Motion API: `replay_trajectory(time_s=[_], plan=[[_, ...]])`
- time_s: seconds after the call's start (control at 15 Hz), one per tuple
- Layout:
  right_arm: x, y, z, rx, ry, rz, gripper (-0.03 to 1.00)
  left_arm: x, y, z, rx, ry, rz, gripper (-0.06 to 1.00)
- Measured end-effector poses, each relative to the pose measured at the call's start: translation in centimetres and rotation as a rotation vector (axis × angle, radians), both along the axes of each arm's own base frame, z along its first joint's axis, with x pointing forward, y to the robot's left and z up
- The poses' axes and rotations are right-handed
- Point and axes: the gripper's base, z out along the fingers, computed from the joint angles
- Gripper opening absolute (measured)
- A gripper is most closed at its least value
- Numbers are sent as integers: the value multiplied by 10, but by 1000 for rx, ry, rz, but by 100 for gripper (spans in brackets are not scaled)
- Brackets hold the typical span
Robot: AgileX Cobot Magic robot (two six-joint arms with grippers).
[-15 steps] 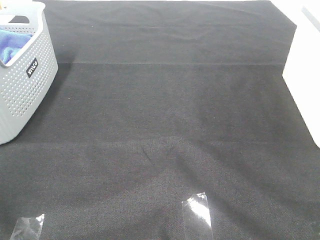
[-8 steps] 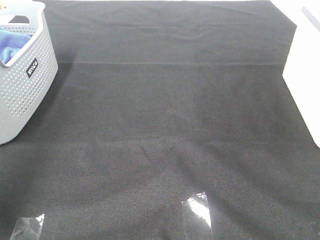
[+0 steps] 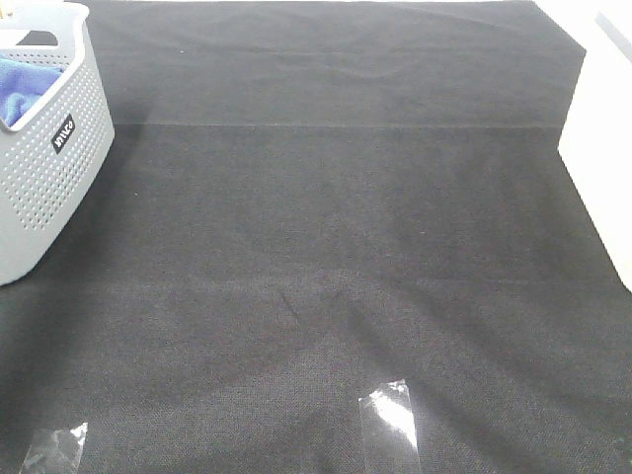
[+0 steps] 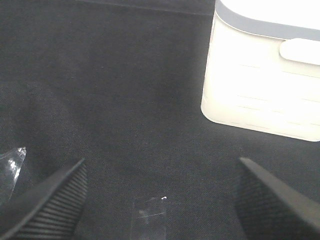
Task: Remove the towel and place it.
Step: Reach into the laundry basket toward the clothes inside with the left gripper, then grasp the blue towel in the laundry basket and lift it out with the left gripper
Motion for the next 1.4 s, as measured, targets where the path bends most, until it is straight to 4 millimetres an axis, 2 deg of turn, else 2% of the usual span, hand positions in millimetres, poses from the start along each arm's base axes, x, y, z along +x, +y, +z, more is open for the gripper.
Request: replay_trajectory(time_s=[0.07,0.13,0.2,0.27,0.33,0.67,0.8,0.93,1.0,1.07,1.13,1.27,1.33,1.4], plan=[[0,0,0,0,0,0,75,0,0,0,0,0,0,99],[0,0,0,0,0,0,75,32,18,-34,18,90,-2,99],[0,0,0,0,0,0,75,36,20,-39,20,98,-7,99],[0,0,0,0,0,0,75,48,28,-56,19,118,-28,99],[0,0,0,0,0,0,75,48,28,-56,19,118,-28,99],[0,0,0,0,0,0,75,73,51,-126,-13,249,-34,99],[0,0,0,0,0,0,75,81,52,-148,-33,261,-45,99],[0,0,0,0,0,0,75,84,49,-161,-77,277,-44,98],[0,0,0,0,0,0,75,83,48,-163,-92,287,-40,91],[0,0,0,0,0,0,75,83,48,-164,-97,297,-38,81],[0,0,0,0,0,0,75,82,47,-164,-102,308,-32,59],[0,0,0,0,0,0,75,81,50,-163,-93,300,8,21],[0,0,0,0,0,0,75,81,51,-163,-84,292,34,12],[0,0,0,0,0,0,75,81,54,-162,-65,286,57,9]])
